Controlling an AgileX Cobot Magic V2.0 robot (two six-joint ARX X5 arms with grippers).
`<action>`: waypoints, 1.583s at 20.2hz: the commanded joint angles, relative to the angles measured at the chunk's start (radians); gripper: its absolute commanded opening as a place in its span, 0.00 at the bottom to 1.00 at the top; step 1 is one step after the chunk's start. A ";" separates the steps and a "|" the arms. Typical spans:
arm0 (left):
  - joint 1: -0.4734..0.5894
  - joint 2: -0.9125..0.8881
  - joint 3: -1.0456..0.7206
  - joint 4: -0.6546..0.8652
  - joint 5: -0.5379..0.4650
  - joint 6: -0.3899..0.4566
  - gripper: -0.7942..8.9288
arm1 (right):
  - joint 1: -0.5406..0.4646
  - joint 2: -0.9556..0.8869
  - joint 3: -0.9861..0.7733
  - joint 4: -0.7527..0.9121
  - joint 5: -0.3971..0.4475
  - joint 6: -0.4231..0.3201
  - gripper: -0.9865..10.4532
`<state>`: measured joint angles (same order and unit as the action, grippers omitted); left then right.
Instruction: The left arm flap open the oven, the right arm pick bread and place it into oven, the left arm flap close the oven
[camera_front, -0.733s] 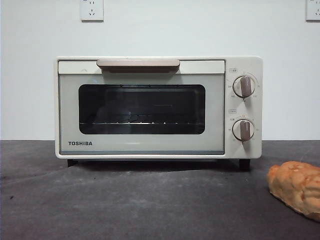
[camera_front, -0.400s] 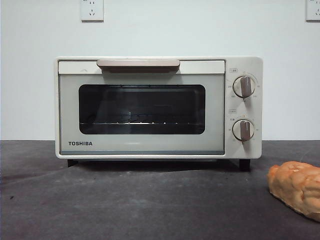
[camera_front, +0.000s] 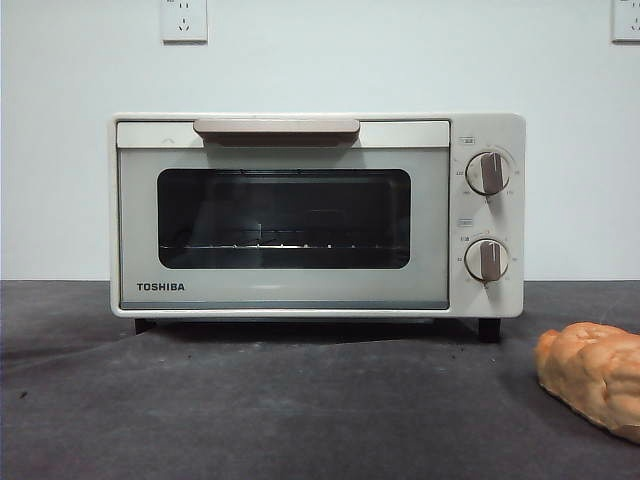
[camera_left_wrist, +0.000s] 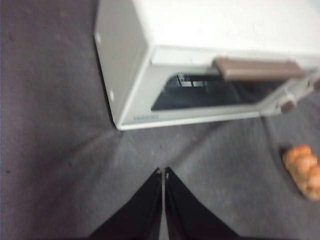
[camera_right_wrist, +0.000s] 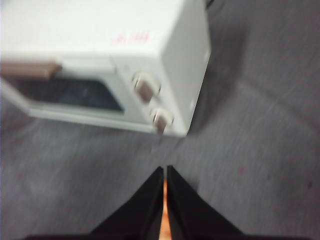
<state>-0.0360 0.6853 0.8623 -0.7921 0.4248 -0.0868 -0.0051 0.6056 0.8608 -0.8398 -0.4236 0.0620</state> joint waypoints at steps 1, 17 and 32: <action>-0.014 0.014 0.028 -0.010 0.006 0.054 0.10 | 0.018 0.044 0.047 -0.090 -0.007 -0.069 0.09; -0.025 0.013 0.028 -0.027 0.006 0.053 0.10 | 0.056 0.086 0.058 -0.170 0.005 -0.061 0.47; -0.025 0.013 0.028 -0.026 0.006 0.053 0.10 | 0.312 0.249 -0.129 0.068 0.131 0.171 0.47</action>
<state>-0.0597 0.6937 0.8684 -0.8272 0.4255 -0.0433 0.3012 0.8478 0.7273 -0.7792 -0.2970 0.1890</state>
